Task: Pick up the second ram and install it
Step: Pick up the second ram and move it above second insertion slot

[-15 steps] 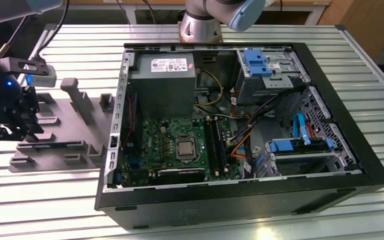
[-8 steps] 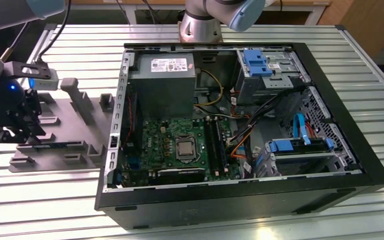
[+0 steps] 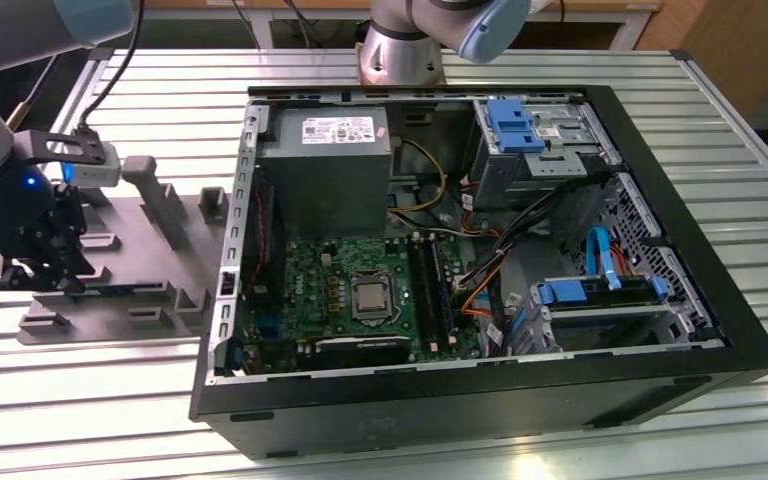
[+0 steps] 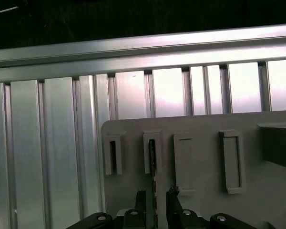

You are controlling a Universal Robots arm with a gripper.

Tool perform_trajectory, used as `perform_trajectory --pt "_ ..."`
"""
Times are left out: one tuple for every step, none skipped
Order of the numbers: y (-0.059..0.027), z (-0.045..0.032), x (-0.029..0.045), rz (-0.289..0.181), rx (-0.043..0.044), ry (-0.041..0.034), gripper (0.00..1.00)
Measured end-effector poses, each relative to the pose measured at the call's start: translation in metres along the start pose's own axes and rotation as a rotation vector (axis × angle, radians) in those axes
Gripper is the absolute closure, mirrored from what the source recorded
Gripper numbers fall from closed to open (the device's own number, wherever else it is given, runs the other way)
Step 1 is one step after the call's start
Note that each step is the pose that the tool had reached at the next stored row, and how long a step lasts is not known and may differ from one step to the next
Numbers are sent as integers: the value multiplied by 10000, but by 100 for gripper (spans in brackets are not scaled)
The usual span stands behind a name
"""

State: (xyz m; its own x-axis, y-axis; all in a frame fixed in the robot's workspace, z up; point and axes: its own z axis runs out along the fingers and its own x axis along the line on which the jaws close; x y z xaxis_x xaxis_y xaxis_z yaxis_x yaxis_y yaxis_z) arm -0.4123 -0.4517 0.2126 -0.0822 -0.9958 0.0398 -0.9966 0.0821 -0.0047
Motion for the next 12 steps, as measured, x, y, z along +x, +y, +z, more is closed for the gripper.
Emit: perform_trajectory --pt "0 9 1 -10 1 -1 69" --pt "0 18 1 -33 3 -1 69" --pt "0 26 2 -70 4 -1 69" --pt "0 32 2 -122 8 -1 69" --pt "0 38 2 -187 15 -3 69" --pt "0 43 1 -247 19 -3 69" --pt "-1 47 1 -290 21 -3 69" --pt "0 50 1 -316 21 -2 69" --pt "0 55 1 -333 23 -3 69" --pt "0 58 1 -340 23 -3 69" --pt "0 63 0 -341 25 1 69" --pt "0 67 0 -342 26 11 69"
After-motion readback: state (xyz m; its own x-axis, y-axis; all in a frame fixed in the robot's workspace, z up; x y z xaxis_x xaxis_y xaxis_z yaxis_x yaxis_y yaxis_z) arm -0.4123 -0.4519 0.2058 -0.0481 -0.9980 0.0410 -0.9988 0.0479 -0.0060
